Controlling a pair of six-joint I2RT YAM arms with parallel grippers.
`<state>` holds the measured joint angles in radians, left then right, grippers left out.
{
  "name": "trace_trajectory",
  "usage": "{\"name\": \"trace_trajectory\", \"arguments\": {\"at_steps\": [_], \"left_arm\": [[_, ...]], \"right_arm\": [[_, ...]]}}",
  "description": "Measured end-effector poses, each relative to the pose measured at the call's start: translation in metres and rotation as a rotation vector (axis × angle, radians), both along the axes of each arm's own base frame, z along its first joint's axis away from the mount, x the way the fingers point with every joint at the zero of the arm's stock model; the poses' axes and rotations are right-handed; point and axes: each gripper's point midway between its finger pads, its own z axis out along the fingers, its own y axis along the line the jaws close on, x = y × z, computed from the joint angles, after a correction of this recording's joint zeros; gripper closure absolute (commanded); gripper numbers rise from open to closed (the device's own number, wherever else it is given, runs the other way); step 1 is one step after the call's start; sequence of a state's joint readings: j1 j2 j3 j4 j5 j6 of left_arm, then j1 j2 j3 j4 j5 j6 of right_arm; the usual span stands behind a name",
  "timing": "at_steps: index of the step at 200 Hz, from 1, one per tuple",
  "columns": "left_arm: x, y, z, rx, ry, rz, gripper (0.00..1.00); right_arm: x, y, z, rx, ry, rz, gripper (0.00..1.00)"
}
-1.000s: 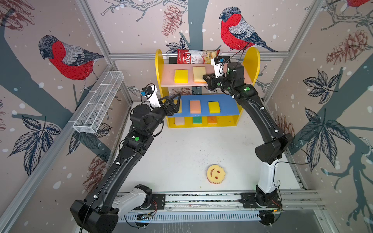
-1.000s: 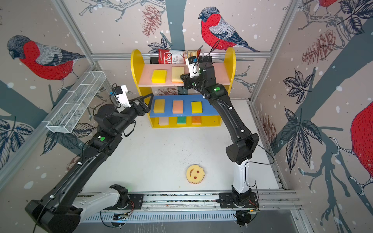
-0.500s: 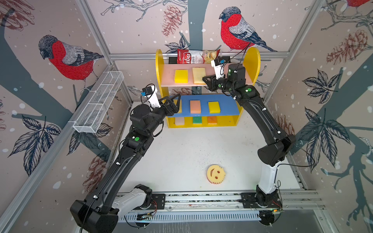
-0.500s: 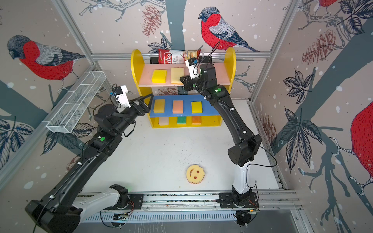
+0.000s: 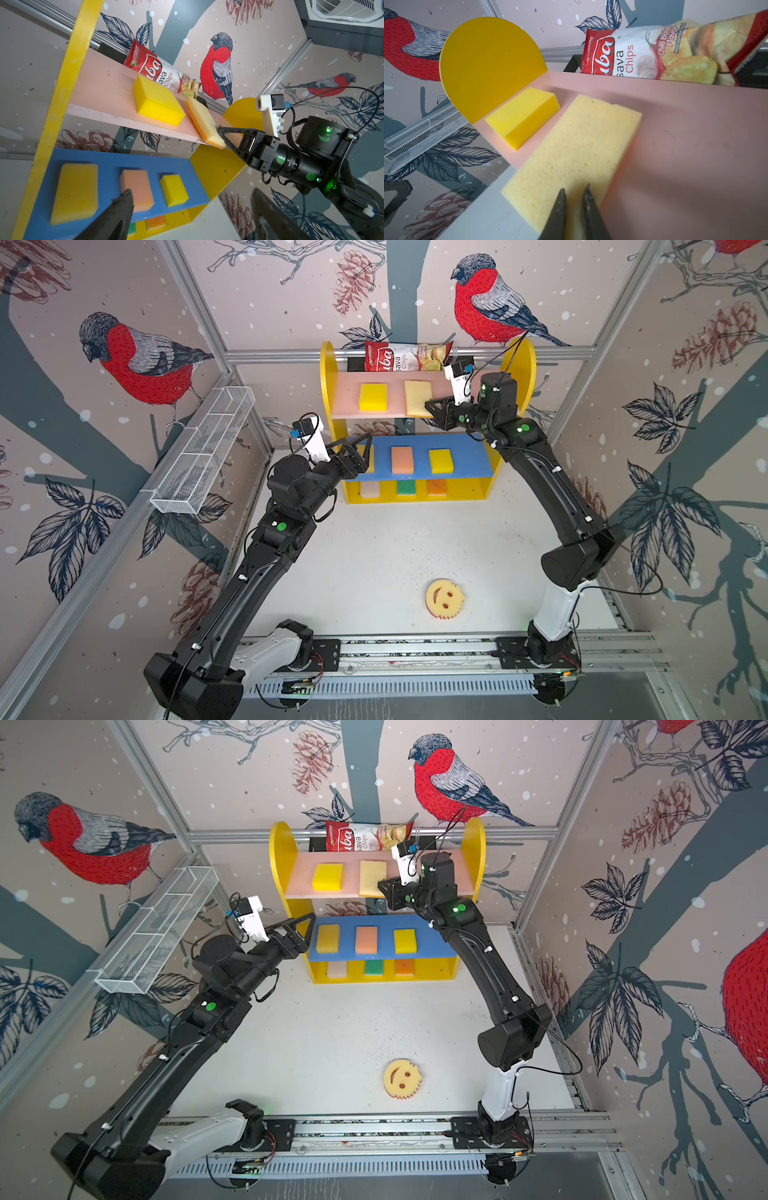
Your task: Place and organize the cleaning sponges onto the shelf
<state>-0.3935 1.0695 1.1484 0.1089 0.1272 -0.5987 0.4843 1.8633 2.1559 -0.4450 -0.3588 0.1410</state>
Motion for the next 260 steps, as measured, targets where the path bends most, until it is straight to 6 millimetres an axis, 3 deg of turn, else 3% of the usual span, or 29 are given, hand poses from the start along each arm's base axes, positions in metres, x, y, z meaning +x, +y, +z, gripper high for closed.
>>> {"name": "trace_trajectory", "arguments": {"at_steps": [167,260], "left_arm": [[-0.003,0.001,0.004,-0.010,-0.006,-0.003,0.13],[-0.003,0.001,0.003,-0.009,-0.005,-0.003,0.13]], "right_arm": [[-0.003,0.004,0.000,0.023,0.015,0.025,0.81],[-0.003,0.019,-0.001,0.045,0.024,0.067,0.80]]}}
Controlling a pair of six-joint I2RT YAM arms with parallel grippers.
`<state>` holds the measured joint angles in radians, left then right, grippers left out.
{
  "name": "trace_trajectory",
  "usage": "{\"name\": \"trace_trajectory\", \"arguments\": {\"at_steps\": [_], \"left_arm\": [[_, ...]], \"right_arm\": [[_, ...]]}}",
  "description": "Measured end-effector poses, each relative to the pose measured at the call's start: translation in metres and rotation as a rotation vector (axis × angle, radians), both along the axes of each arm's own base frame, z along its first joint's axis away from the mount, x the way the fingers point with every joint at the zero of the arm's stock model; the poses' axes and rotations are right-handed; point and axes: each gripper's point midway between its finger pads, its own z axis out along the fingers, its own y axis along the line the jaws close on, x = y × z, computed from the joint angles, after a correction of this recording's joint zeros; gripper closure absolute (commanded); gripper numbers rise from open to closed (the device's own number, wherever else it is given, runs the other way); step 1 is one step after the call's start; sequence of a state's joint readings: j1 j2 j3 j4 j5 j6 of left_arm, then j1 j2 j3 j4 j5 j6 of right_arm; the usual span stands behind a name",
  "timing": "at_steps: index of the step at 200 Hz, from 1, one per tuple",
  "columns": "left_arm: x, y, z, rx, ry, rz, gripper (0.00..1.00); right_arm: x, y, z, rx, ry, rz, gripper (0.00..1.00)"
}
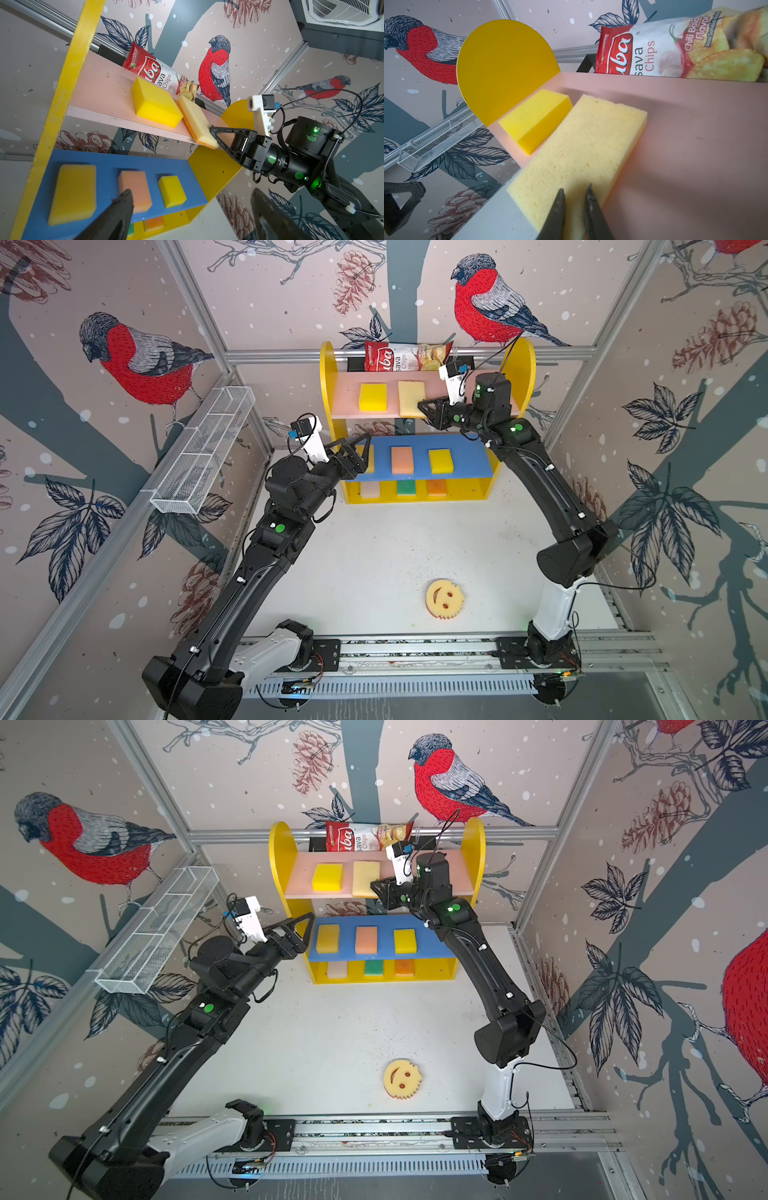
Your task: Place and organize the cleaning sponges onto the shelf
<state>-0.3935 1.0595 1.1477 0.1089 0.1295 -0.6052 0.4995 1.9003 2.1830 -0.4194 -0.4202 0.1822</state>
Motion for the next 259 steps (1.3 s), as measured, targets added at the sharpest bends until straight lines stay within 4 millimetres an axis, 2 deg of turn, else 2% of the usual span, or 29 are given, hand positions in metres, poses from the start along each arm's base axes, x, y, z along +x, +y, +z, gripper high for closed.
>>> {"name": "trace_trajectory", "arguments": {"at_steps": [61,126,150,176,219,244,259], "left_arm": [[0.002,-0.001,-0.002,0.003,0.004,0.000,0.13],[0.005,-0.002,-0.005,0.006,0.013,0.000,0.12],[0.004,-0.002,-0.005,0.005,0.012,0.000,0.13],[0.003,-0.001,-0.003,0.004,0.008,0.002,0.13],[0.003,-0.001,-0.003,0.004,0.007,0.002,0.13],[-0.001,0.001,0.000,0.000,-0.001,0.002,0.13],[-0.004,0.003,0.001,-0.003,-0.007,0.007,0.12]], "right_arm": [[0.004,-0.016,0.007,-0.020,-0.005,-0.023,0.80],[-0.005,-0.023,0.048,0.011,-0.089,-0.030,0.78],[-0.012,-0.023,0.054,0.016,-0.097,-0.023,0.79],[-0.038,-0.010,0.042,-0.001,-0.061,0.023,0.84],[-0.080,0.015,-0.004,-0.069,0.028,0.091,0.89],[-0.093,0.018,-0.023,-0.092,0.057,0.103,0.90],[-0.092,0.017,-0.036,-0.106,0.073,0.095,0.90]]}}
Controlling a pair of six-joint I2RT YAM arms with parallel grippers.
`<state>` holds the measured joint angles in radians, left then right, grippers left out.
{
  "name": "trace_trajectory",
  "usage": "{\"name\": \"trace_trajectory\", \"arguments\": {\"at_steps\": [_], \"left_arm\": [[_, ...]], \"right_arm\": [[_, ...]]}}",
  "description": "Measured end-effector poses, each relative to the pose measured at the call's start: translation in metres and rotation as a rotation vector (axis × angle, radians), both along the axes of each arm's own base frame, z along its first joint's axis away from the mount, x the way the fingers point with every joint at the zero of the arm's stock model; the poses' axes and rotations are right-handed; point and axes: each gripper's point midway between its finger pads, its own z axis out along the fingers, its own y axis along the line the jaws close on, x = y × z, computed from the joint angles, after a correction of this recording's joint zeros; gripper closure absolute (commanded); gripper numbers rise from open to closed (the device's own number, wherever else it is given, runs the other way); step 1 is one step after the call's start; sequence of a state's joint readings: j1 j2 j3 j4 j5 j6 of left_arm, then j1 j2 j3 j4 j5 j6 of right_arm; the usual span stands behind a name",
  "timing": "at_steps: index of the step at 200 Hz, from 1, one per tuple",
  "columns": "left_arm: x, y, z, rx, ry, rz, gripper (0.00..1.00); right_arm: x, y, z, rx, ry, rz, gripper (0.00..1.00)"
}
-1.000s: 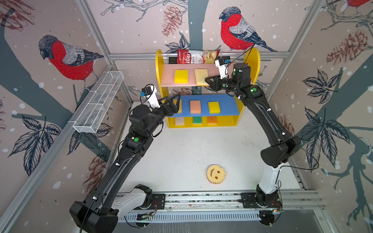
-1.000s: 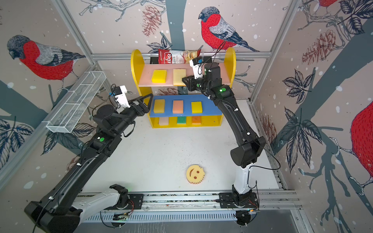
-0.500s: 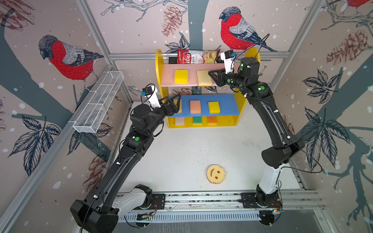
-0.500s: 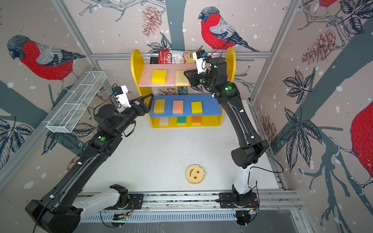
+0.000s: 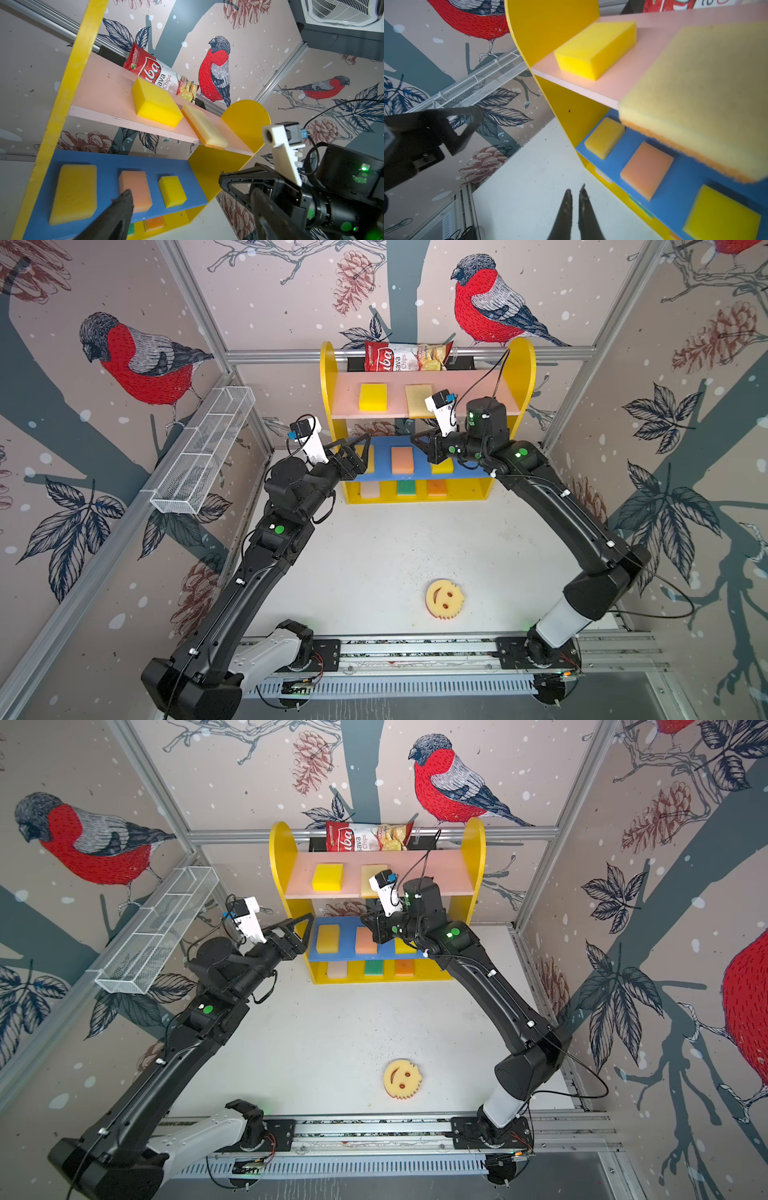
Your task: Place and organize the cleaning sponges onto the shelf
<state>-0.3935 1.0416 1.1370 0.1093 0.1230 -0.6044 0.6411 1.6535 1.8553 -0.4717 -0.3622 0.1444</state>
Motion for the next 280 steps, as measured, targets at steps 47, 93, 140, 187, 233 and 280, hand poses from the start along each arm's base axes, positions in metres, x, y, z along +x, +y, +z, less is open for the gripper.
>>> {"name": "trace_trajectory", "arguments": {"at_steps": [47,93,140,187,233,280], "left_arm": [[-0.003,0.005,0.003,-0.004,-0.010,0.020,0.12],[-0.002,0.005,0.001,0.006,-0.004,0.024,0.12],[0.003,0.003,-0.004,0.012,0.008,0.024,0.12],[0.007,0.001,-0.006,0.023,0.014,0.025,0.12],[0.010,0.000,-0.009,0.035,0.019,0.026,0.12],[0.014,-0.002,-0.012,0.039,0.028,0.025,0.12]], "right_arm": [[0.027,-0.011,-0.009,-0.017,0.005,-0.069,0.91],[0.054,-0.007,0.009,0.011,-0.032,-0.083,0.90],[0.073,-0.005,0.022,0.029,-0.069,-0.086,0.91],[0.087,-0.007,0.028,0.056,-0.079,-0.068,0.90],[0.088,-0.005,0.027,0.069,-0.080,-0.054,0.90],[0.073,0.001,0.023,0.108,-0.035,0.011,0.90]]}}
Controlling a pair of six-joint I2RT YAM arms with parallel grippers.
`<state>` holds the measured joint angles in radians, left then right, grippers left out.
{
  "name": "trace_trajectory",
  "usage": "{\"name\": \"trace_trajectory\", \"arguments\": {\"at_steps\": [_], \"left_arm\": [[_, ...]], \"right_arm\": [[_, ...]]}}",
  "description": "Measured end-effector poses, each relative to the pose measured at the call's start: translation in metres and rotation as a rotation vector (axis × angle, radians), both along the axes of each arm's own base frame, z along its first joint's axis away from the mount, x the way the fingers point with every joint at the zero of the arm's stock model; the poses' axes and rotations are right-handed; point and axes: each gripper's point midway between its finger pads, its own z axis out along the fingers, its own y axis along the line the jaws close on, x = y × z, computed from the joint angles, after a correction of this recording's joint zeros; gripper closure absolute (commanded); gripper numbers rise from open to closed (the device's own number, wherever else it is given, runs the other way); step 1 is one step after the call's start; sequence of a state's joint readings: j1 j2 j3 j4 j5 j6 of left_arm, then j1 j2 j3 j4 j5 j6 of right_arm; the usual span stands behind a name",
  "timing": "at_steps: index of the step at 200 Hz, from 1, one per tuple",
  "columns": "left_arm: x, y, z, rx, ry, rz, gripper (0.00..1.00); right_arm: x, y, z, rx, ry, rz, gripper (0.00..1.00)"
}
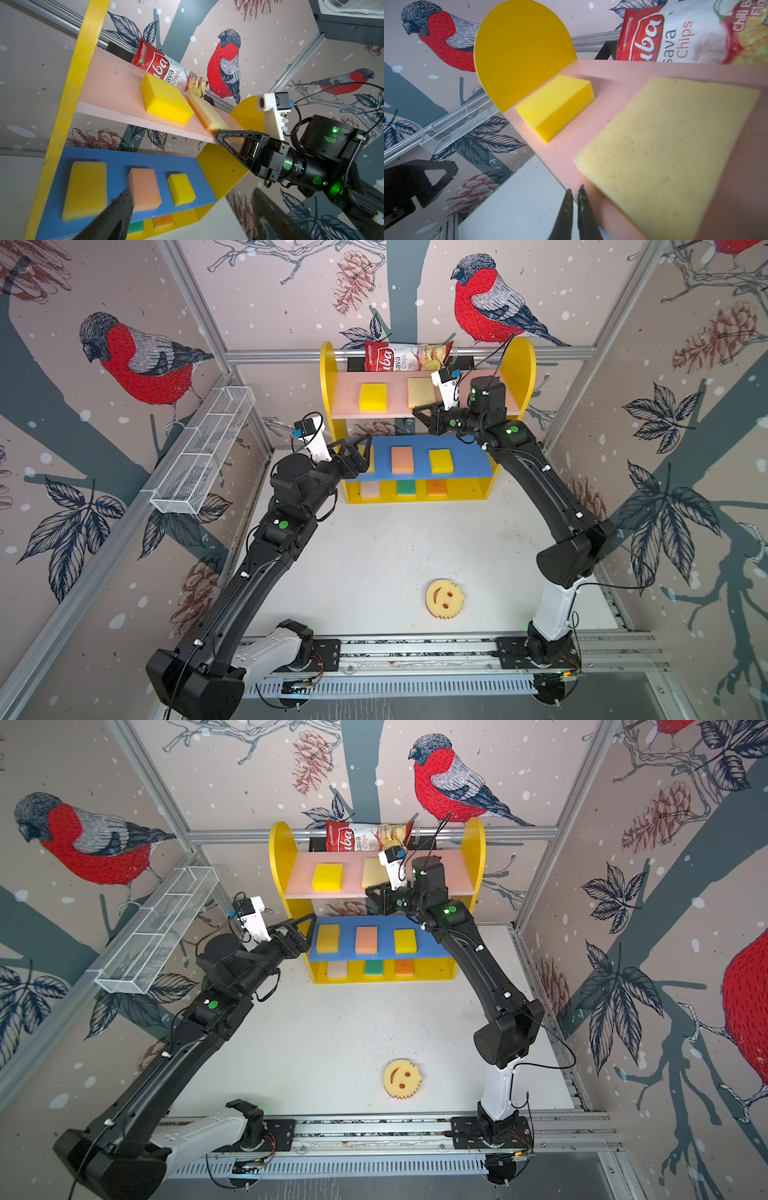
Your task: Place and organize the cleaning sponges onto the shelf
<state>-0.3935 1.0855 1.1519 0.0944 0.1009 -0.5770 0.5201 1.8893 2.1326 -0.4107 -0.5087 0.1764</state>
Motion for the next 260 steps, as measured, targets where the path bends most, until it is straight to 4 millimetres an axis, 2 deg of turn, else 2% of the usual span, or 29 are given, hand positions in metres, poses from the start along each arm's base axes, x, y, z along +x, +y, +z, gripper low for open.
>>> {"name": "trace_trajectory", "arguments": {"at_steps": [33,66,95,117,138,153,166,194,212,229,247,260], "left_arm": [[0.000,0.000,0.000,0.000,0.001,-0.002,0.12],[-0.003,0.001,0.004,-0.004,-0.009,-0.002,0.12],[-0.009,0.004,0.008,-0.009,-0.024,0.001,0.11],[-0.013,0.007,0.008,-0.004,-0.031,0.009,0.10],[-0.016,0.011,0.005,0.003,-0.034,0.027,0.11],[-0.016,0.012,0.002,0.015,-0.031,0.028,0.14],[-0.015,0.010,-0.002,0.034,-0.025,0.022,0.16],[-0.009,-0.001,-0.026,0.094,0.029,-0.025,0.20],[-0.009,-0.010,-0.048,0.132,0.079,-0.052,0.22],[-0.018,-0.026,-0.072,0.193,0.116,-0.092,0.22],[-0.031,-0.040,-0.093,0.254,0.135,-0.111,0.22],[-0.042,-0.052,-0.115,0.285,0.162,-0.135,0.21]], "right_arm": [[-0.011,0.006,-0.015,-0.011,0.060,0.038,0.90],[-0.023,0.000,-0.002,0.008,0.062,0.046,0.89],[-0.036,-0.018,0.014,0.022,0.036,0.027,0.85],[-0.046,-0.040,0.011,0.006,0.026,-0.047,0.79],[-0.056,-0.067,-0.013,-0.035,0.047,-0.145,0.69],[-0.061,-0.088,-0.034,-0.067,0.070,-0.216,0.57],[-0.064,-0.107,-0.052,-0.098,0.088,-0.286,0.53],[-0.069,-0.135,-0.090,-0.151,0.148,-0.379,0.42],[-0.070,-0.145,-0.119,-0.179,0.215,-0.420,0.41],[-0.070,-0.153,-0.141,-0.206,0.279,-0.451,0.44],[-0.067,-0.156,-0.152,-0.216,0.309,-0.467,0.45],[-0.064,-0.156,-0.158,-0.218,0.332,-0.474,0.44]]}}
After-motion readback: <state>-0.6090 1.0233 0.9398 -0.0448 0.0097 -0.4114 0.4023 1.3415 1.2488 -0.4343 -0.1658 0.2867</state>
